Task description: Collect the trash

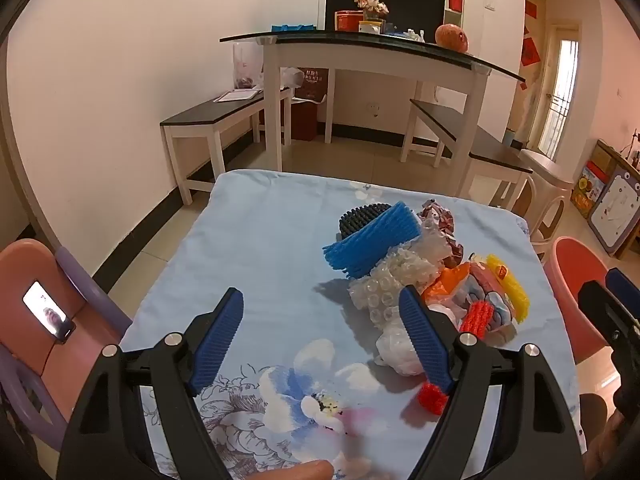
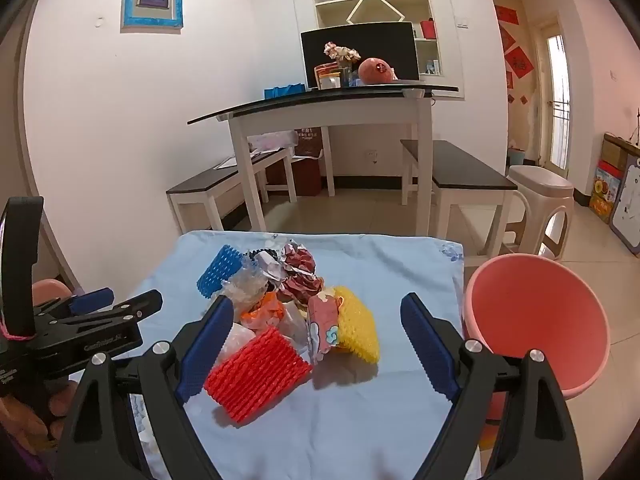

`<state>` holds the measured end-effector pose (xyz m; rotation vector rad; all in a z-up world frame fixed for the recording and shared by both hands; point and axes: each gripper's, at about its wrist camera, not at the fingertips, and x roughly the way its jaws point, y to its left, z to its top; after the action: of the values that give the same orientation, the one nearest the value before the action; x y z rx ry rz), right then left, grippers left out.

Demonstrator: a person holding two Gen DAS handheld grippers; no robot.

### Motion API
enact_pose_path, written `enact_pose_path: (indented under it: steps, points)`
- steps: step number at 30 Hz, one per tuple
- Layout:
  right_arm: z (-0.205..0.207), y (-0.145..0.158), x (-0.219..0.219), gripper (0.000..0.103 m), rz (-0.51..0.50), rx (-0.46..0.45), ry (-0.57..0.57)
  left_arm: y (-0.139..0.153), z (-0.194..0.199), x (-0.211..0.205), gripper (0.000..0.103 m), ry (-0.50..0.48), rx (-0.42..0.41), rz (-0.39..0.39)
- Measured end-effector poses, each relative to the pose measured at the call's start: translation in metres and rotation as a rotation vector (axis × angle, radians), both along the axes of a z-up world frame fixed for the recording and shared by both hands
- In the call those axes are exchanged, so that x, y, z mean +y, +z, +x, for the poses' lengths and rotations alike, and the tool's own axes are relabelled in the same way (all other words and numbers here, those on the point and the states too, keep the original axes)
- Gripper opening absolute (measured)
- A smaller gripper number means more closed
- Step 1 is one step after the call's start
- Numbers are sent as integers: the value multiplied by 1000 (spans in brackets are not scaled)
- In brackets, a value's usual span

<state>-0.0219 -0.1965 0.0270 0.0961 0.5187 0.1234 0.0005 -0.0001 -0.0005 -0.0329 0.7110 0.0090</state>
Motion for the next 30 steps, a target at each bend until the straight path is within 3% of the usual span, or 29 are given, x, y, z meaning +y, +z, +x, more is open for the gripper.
enact_pose_path:
  steps: [8, 18, 30]
  points:
    - [-1, 2, 0, 84, -23, -16, -4, 0, -1, 1, 81, 2, -11, -8]
    - [6, -2, -1, 84, -20, 34, -24, 5, -3, -2, 81, -10, -14, -9]
    - [-2, 0, 2, 80, -43, -10, -14, 7, -9, -2, 81, -13, -15, -26]
